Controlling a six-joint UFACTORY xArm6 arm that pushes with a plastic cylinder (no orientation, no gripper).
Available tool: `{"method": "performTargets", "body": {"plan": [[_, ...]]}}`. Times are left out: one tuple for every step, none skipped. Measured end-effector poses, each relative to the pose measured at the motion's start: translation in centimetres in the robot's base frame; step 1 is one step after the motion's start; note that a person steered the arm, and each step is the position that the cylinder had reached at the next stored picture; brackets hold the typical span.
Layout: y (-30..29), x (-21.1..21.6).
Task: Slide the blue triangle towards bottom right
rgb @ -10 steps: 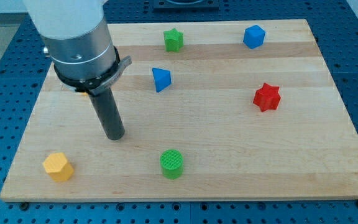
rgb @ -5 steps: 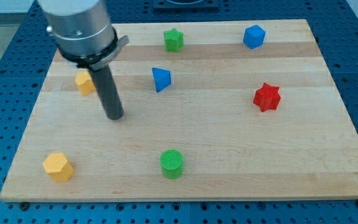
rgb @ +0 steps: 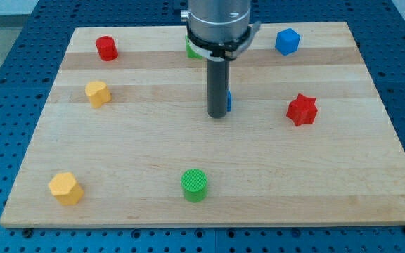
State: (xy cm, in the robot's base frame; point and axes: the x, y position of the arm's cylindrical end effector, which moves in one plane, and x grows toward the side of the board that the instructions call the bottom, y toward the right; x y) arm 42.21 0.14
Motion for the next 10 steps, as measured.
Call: {"method": "performTargets", "body": {"plan": [[-1.3,-5.5],[0.7,-6.4],[3.9,-7.3],[5.6,-3.9],[7.2,0.9],[9.0,2.1],[9.6,9.0],[13.4,12.2],[7.3,12.1],[7.6,15.7]]}}
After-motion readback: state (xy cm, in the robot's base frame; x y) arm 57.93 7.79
